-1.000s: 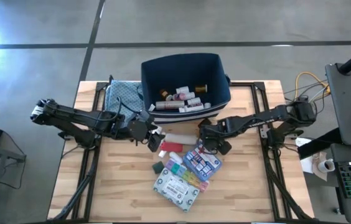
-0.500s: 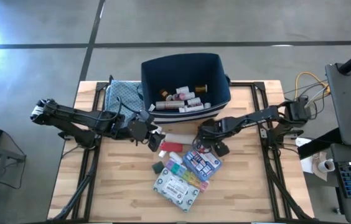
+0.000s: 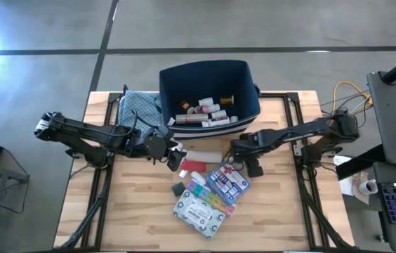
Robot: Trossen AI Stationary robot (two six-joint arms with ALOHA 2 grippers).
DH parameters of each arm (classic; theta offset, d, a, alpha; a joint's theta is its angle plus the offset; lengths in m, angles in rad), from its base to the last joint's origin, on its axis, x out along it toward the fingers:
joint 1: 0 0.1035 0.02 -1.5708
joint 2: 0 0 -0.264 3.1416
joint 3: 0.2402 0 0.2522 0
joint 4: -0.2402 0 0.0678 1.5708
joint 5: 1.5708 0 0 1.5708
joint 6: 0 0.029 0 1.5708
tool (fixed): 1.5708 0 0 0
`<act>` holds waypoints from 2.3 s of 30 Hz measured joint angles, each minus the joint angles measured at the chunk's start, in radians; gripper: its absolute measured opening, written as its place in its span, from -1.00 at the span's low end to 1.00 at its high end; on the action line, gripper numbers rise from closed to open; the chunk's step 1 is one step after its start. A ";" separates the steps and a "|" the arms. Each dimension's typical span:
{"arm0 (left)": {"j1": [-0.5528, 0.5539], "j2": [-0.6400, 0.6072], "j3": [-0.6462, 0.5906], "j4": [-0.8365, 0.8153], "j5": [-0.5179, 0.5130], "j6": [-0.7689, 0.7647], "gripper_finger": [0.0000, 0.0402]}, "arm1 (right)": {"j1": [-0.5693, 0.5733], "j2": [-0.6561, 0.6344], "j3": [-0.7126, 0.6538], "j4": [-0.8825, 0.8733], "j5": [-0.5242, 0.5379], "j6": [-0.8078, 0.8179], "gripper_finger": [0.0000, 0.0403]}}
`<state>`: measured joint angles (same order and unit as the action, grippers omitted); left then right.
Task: Pick & place medical supplies in basket/bin
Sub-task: Put the blue pill bottle into the blue bin
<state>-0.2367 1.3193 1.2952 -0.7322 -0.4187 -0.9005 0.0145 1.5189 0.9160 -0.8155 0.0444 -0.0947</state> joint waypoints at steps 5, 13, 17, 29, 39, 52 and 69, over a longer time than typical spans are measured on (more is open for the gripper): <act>0.000 0.001 0.000 0.000 0.000 0.010 0.34 | 0.022 -0.244 0.052 0.011 0.082 0.124 -0.29; 0.014 0.002 -0.009 0.001 -0.004 0.023 0.34 | 0.012 -0.549 0.174 0.296 0.466 0.122 -0.27; 0.031 0.002 -0.025 0.000 -0.006 0.070 0.34 | -0.129 -0.526 0.219 0.478 0.592 0.093 -0.22; 0.032 0.002 -0.044 -0.058 -0.006 0.011 0.34 | -0.567 -0.089 0.540 0.325 -0.113 0.303 0.14; -0.033 0.003 -0.258 -0.043 -0.026 -0.377 0.34 | -0.495 -0.024 0.691 0.215 0.142 0.140 0.37; 0.038 0.044 -0.413 0.062 -0.084 -0.578 0.34 | -0.487 -0.130 0.686 0.057 0.232 0.178 0.36; 0.160 0.319 -0.335 0.068 0.000 -0.381 0.34 | -0.488 -0.125 0.684 0.047 0.246 0.170 0.32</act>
<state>-0.0765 1.6384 0.9606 -0.6647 -0.4186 -1.2811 -0.4732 1.3941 1.6001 -0.7686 0.2905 0.0753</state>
